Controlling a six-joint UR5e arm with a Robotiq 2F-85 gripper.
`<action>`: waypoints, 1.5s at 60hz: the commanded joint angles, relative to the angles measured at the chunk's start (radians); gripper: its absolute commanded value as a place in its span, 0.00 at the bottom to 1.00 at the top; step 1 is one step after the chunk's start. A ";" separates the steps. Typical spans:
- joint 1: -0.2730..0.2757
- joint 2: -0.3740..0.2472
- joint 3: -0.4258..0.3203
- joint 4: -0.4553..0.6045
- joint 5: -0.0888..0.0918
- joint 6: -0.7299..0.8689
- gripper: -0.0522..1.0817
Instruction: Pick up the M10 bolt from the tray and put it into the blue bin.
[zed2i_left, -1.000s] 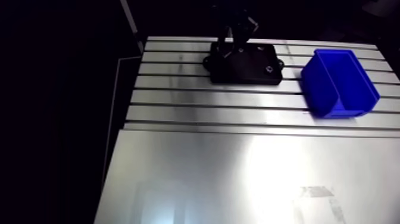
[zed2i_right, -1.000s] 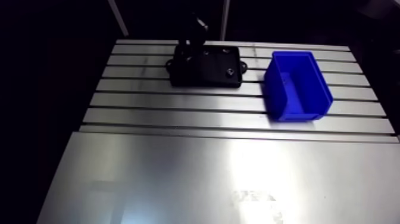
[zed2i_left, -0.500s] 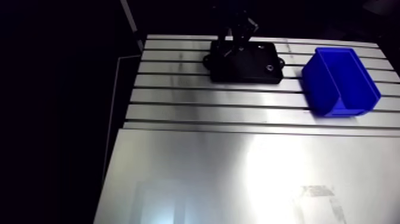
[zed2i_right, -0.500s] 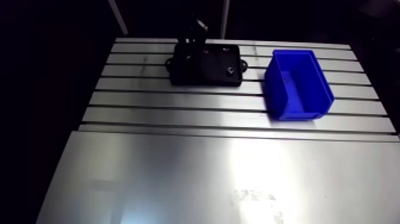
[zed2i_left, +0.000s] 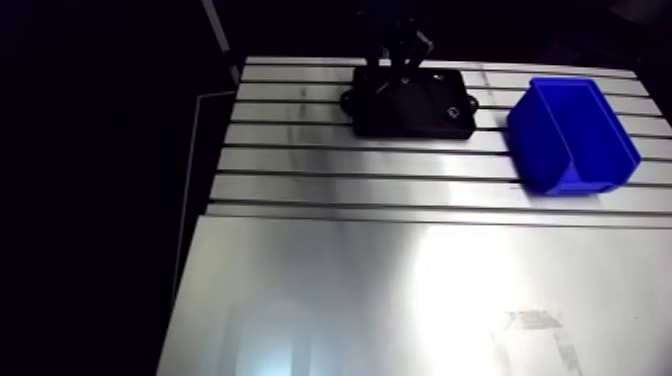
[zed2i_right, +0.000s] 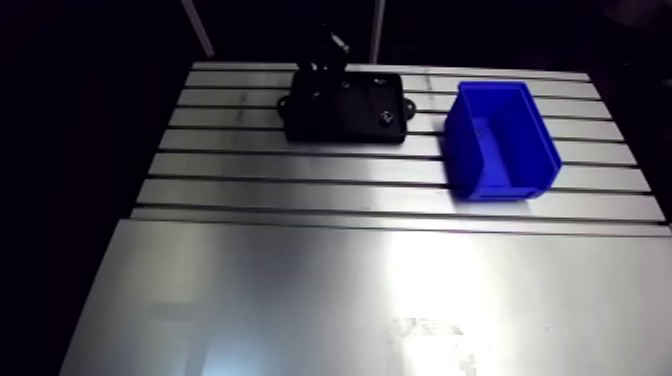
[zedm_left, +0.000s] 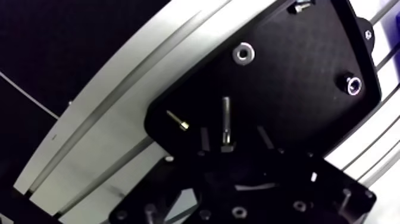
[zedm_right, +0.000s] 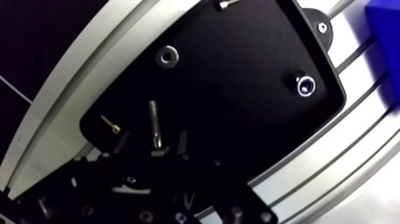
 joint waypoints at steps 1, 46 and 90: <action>-0.001 0.001 -0.001 -0.005 -0.001 0.000 0.51; -0.003 0.004 0.000 -0.013 -0.004 0.000 0.52; -0.006 0.018 0.000 -0.013 -0.004 0.000 0.55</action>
